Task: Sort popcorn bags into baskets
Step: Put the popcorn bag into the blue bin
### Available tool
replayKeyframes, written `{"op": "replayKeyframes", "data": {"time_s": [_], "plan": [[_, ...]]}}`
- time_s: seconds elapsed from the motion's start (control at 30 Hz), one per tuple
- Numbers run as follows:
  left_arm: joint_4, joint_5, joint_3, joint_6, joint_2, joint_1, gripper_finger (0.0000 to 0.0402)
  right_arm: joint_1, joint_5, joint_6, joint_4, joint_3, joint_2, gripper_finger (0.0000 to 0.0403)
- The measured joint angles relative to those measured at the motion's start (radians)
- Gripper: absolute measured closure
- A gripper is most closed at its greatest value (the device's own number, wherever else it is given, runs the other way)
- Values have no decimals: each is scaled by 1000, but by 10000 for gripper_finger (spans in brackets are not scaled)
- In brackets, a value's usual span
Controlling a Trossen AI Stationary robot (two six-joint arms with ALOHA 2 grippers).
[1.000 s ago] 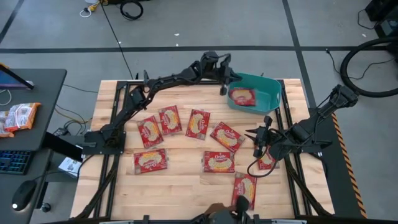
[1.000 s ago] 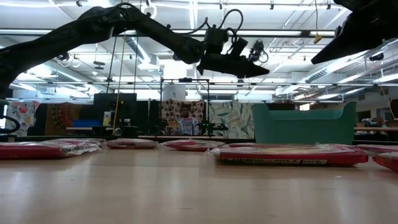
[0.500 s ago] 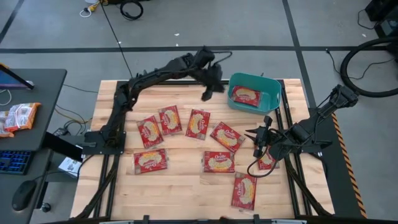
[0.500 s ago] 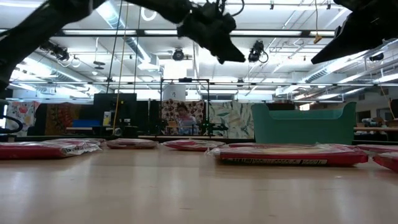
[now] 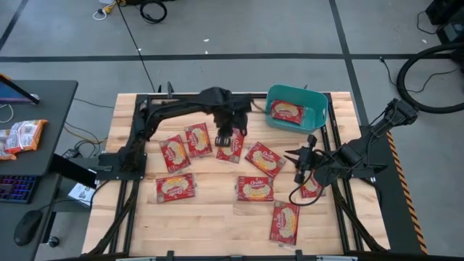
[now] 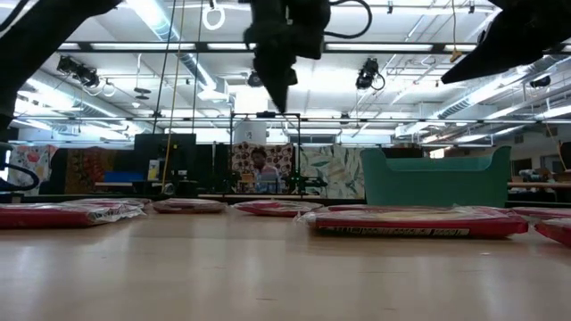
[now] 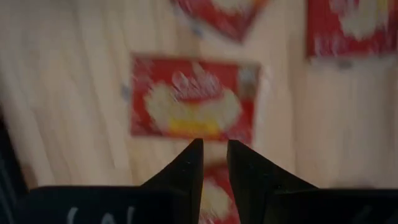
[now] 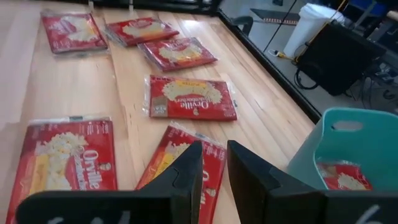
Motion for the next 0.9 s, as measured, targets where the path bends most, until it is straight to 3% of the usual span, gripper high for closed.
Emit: {"op": "replayKeyframes", "data": {"time_s": [0.23,0.47,0.7,0.9], "plan": [[-70,7,0,-48,0,-40,324,-28,-35,-227,297,-64,46,323],[-61,-16,-18,-81,-1,-72,324,-38,-88,-215,290,-68,52,323],[42,-117,-263,-105,-87,-131,324,-35,-91,-203,276,-68,53,323],[192,-116,-511,-218,-206,-188,324,-38,-92,-188,266,-68,54,323]]}}
